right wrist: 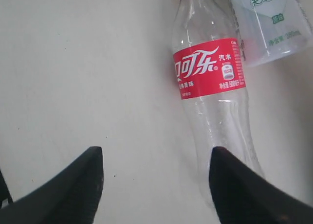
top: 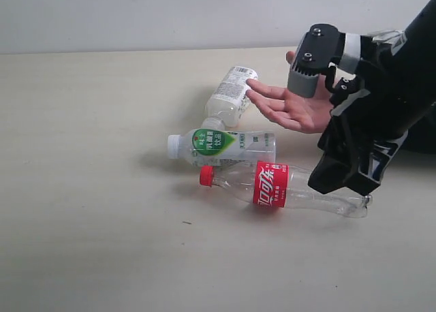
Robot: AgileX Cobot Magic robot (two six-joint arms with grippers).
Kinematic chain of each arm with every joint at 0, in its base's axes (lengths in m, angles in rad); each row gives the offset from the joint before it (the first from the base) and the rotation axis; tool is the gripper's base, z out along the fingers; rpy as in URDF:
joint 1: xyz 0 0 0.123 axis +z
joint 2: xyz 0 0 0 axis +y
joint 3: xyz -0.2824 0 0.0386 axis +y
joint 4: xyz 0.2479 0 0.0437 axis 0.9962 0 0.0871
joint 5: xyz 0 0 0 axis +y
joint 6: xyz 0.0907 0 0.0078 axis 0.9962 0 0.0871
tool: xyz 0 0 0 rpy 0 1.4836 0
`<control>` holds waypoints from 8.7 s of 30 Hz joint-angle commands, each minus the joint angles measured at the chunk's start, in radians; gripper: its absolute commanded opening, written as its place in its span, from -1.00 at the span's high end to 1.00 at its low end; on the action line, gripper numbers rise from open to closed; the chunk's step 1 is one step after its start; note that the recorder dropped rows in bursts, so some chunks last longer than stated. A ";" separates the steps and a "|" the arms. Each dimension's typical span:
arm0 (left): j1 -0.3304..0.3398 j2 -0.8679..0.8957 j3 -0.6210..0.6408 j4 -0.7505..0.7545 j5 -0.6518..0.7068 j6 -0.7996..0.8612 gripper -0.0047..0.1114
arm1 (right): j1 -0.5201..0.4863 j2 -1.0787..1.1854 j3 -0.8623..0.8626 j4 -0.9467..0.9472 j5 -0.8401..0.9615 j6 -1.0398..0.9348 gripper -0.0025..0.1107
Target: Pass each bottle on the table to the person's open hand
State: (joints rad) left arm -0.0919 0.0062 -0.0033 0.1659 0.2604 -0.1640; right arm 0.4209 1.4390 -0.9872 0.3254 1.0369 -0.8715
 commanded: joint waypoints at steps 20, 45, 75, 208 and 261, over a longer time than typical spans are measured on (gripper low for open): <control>0.002 -0.006 0.003 0.005 -0.006 0.001 0.92 | 0.004 0.223 -0.006 -0.149 -0.161 -0.103 -0.12; 0.002 -0.006 0.003 0.005 -0.006 0.001 0.92 | 0.004 0.359 -0.006 -0.169 -0.237 -0.117 -0.26; 0.002 -0.006 0.003 0.005 -0.006 0.001 0.92 | 0.004 0.393 -0.007 -0.105 -0.013 -0.072 0.96; 0.002 -0.006 0.003 0.005 -0.006 0.001 0.92 | 0.004 -0.613 0.158 -0.309 -0.354 0.766 0.96; 0.002 -0.006 0.003 0.005 -0.004 0.001 0.92 | 0.004 -1.439 0.682 -0.274 -0.515 0.744 0.96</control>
State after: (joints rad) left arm -0.0919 0.0062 -0.0033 0.1659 0.2604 -0.1640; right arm 0.4209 0.0035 -0.3112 0.0152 0.5340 -0.1251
